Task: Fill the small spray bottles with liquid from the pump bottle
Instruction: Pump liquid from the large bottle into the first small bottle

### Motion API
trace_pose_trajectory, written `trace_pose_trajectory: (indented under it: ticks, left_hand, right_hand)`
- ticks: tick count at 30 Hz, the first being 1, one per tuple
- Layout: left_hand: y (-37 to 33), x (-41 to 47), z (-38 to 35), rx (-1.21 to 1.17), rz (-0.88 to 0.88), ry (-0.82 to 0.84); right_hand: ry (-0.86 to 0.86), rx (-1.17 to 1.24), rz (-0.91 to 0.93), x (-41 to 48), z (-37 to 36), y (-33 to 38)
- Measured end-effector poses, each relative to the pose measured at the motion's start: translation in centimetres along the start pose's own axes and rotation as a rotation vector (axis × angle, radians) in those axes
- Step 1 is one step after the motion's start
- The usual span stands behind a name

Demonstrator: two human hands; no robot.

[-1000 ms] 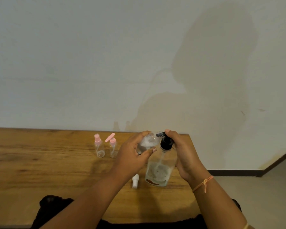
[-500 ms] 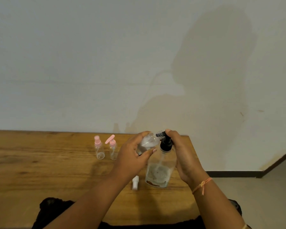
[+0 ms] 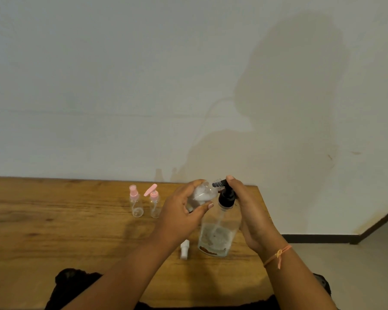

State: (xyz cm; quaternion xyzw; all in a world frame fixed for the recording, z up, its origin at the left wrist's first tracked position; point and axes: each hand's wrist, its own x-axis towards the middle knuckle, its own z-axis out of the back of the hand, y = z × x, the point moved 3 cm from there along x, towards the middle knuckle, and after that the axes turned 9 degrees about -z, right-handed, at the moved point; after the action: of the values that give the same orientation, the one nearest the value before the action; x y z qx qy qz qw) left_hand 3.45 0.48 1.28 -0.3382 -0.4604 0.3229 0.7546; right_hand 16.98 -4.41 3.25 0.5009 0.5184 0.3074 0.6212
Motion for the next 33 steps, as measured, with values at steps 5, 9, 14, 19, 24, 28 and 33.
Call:
trace_pose_trajectory:
  ticks: [5,9,14,19,24,28,33]
  left_hand:
    - [0.21,0.08,-0.05,0.005,0.004,0.011]
    - [0.36,-0.06,-0.09,0.026,0.014,0.031]
    - [0.23,-0.11,-0.05,0.021,0.004,0.024]
    - [0.03,0.02,-0.02,-0.005,0.002,0.012]
    - [0.15,-0.04,-0.12,-0.004,0.004,0.014]
    - [0.21,-0.11,-0.08,0.039,-0.002,0.034]
    - [0.39,-0.07,-0.17,0.002,0.009,0.016]
  right_hand:
    - [0.010,0.041,-0.037,0.17,0.16,0.06]
    - [-0.025,0.058,-0.050,0.47,0.11,-0.08]
    - [-0.046,0.037,-0.010,0.51,-0.05,-0.21]
    - [0.021,0.034,-0.037,0.17,0.14,0.05]
    - [0.000,0.044,-0.049,0.29,0.24,0.05]
    - [-0.014,0.036,-0.047,0.14,-0.14,0.07]
    - [0.002,0.036,-0.032,0.00,0.24,0.06]
